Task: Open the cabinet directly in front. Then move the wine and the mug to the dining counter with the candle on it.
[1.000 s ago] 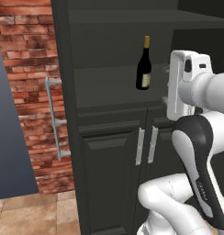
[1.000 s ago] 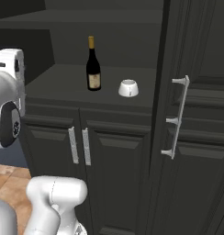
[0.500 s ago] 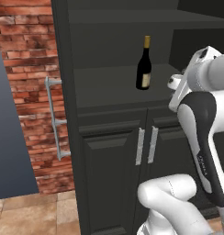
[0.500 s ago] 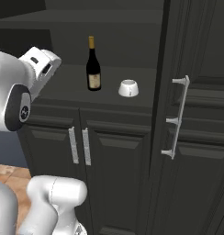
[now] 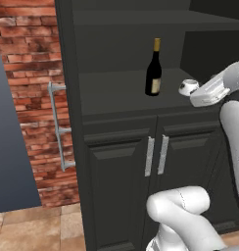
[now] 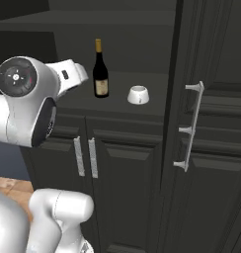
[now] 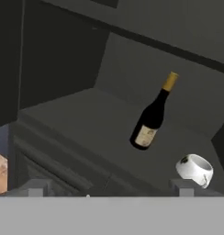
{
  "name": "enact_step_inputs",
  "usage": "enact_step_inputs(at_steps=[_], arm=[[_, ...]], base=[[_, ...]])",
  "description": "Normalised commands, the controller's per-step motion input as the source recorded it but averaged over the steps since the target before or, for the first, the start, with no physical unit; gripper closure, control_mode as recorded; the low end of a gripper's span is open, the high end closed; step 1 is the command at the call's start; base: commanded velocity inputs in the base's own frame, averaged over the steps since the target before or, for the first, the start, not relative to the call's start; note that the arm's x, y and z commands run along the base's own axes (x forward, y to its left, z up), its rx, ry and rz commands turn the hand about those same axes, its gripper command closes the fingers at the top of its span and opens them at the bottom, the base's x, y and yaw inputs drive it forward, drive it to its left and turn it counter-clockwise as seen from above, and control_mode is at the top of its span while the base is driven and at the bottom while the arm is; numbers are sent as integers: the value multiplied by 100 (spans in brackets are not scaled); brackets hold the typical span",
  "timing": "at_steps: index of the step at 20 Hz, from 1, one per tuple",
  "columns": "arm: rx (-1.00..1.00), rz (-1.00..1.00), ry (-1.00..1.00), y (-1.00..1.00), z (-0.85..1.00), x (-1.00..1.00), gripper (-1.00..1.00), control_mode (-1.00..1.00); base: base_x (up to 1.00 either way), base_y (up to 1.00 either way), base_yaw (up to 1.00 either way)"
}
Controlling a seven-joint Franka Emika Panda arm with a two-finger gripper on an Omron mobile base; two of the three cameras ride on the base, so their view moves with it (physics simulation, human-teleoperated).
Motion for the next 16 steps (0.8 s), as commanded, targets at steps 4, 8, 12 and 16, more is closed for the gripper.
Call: enact_step_inputs(at_steps=[4,8,12,16], arm=[[36,-13,-23,0,-21,0,-100,-100],[15,-17,-22,39,-14,0,-100,-100],[4,-22,-17,59,-1,0,-100,-100],[4,-22,-14,15,0,0,-100,-100]], base=[[0,0,0],[0,0,0],[0,0,0],[0,0,0]])
